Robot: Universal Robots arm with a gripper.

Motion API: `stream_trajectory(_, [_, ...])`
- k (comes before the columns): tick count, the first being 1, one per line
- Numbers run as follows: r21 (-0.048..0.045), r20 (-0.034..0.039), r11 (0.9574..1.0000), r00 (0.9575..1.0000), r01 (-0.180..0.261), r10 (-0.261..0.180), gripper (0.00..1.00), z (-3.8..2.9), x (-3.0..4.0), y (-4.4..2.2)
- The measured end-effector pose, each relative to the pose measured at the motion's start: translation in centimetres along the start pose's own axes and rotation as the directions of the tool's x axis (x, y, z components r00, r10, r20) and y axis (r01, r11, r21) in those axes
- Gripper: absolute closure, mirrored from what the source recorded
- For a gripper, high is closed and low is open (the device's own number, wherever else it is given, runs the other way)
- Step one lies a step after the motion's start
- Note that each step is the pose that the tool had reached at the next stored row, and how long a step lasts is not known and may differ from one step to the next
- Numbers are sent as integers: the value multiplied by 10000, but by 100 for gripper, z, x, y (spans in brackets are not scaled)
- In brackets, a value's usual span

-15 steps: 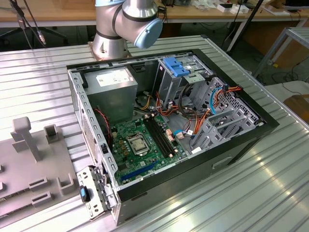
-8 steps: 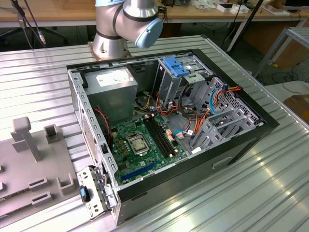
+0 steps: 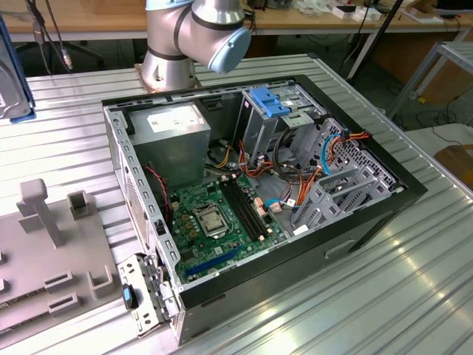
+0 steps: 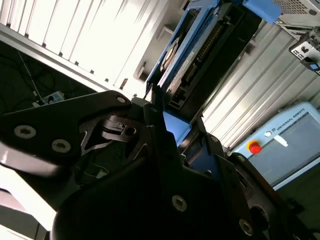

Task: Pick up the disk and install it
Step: 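Pick up the disk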

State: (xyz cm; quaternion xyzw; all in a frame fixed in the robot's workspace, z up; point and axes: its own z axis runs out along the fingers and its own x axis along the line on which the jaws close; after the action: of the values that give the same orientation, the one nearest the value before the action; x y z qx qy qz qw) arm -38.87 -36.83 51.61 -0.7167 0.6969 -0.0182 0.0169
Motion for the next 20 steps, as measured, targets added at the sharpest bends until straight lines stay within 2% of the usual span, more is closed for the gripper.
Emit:
stream_trajectory(1, [-3, -4, 10000, 10000, 0, 0, 63, 4, 2, -59])
stream_trajectory(3, [0, -6, 10000, 10000, 1, -1, 63, 11, 4, -138])
stream_trajectory(7, [-3, -7, 10000, 10000, 1, -1, 63, 16, 7, -243])
stream_trajectory(12, [-4, -8, 10000, 10000, 1, -1, 63, 25, 11, -404])
stream_trajectory(17, [-2, -7, 10000, 10000, 0, 0, 63, 44, 18, -656])
stream_trajectory(19, [-3, -8, 10000, 10000, 1, -1, 63, 53, 22, -823])
stream_trajectory(20, [-2, -7, 10000, 10000, 0, 0, 63, 58, 24, -877])
